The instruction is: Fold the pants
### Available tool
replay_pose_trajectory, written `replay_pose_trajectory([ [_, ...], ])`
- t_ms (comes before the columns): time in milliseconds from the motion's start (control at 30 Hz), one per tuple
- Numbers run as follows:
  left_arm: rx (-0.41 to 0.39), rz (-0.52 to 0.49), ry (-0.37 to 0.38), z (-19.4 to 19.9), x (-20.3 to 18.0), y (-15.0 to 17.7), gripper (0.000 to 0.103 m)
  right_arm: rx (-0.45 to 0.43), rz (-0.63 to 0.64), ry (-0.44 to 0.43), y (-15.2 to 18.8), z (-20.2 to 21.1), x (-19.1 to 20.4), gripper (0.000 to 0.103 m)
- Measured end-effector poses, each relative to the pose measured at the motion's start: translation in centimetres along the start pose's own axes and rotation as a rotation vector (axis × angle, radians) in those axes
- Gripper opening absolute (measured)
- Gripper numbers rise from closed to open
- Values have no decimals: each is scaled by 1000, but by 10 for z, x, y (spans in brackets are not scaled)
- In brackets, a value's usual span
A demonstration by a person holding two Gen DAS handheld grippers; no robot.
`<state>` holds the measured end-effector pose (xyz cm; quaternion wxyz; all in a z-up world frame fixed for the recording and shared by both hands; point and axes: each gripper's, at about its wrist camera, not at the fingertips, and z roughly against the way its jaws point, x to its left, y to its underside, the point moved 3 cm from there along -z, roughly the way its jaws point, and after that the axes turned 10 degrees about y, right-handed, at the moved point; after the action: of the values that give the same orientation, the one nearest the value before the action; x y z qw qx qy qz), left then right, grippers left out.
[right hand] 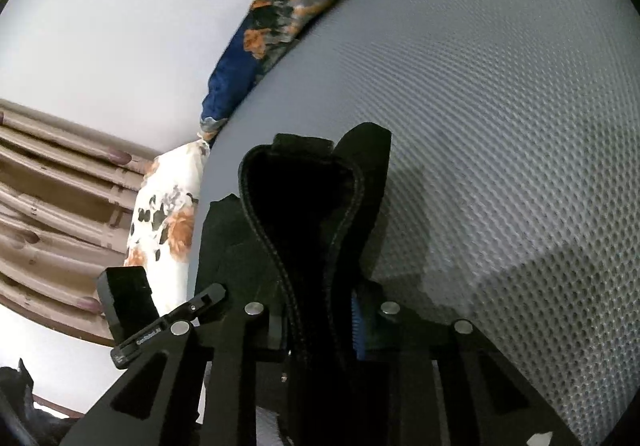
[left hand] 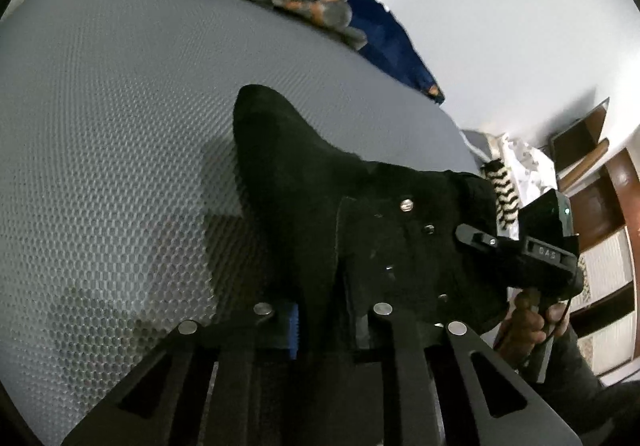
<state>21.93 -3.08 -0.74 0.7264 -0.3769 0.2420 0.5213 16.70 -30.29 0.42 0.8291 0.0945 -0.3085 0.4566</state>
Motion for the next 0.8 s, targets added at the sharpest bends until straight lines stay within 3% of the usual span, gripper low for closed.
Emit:
replay_pose_trajectory([
  [267, -49, -17, -44, 21, 2, -38, 17, -9, 46, -7, -37, -11, 27, 22],
  [500, -55, -10, -118, 16, 20, -81, 17, 2, 70, 14, -75, -41, 41, 21],
  [800, -60, -10, -147, 3, 36, -120, 17, -14, 102, 53, -111, -60, 51, 20],
])
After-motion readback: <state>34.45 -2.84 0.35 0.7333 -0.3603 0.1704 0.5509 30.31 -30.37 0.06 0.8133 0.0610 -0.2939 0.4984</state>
